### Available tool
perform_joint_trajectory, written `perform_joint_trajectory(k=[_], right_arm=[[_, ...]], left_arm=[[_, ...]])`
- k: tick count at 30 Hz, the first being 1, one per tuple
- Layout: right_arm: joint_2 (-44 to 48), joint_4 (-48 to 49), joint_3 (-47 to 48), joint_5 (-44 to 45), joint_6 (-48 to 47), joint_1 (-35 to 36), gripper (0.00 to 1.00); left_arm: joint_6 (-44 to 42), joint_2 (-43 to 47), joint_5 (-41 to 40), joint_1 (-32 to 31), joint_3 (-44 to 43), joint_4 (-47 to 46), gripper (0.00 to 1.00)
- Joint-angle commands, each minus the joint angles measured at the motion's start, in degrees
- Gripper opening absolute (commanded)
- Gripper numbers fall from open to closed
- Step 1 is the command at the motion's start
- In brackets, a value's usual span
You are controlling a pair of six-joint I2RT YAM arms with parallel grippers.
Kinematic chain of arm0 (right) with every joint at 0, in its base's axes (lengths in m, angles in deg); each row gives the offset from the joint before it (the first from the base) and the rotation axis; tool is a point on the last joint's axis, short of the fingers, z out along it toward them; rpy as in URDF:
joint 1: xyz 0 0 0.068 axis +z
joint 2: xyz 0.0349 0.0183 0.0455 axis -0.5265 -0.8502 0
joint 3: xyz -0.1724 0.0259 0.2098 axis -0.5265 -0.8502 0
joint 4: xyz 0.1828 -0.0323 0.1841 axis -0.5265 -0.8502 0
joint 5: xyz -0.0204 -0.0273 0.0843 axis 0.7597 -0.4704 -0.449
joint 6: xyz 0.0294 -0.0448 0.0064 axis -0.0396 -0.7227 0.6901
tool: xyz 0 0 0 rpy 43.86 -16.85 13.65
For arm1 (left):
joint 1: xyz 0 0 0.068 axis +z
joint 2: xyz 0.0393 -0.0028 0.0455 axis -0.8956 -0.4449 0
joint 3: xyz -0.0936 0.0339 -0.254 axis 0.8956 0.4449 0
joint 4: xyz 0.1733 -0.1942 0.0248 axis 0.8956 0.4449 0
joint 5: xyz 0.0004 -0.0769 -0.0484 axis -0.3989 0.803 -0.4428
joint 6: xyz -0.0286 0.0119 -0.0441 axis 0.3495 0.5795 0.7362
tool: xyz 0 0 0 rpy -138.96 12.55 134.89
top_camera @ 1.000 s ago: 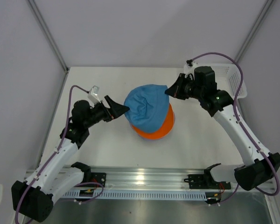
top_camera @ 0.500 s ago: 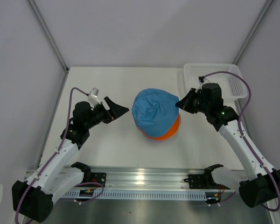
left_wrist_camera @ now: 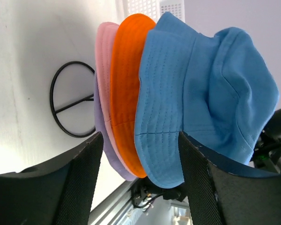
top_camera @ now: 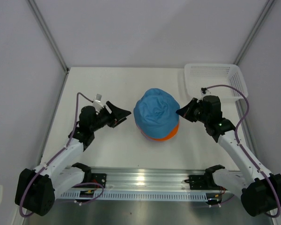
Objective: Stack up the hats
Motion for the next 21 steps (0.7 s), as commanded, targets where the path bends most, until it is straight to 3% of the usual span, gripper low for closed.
perform_joint_trajectory(k=[1,6,16,21], right_arm=[[1.5,0.9,-2.3,1.3,0.9,-0.3,0.0],[1.4,1.0,-1.7,0.9,0.5,-0.4,0.0],[1.0,0.7,-0.8,0.5,0.3,-0.5,0.0],[0.7,0.5,-0.7,0.3,0.2,-0.4,0.0]], left_arm=[[4.9,-1.3,2.3,-0.7,0.7,-9.7,0.67],[6.8,-3.9,4.4,-2.0,-0.3,-15.4,0.6],[6.4,-7.7,2.9,-4.6,-1.2,-12.7,0.59],[6.8,-9.2,3.0,-4.7,1.0,-17.5,0.6]])
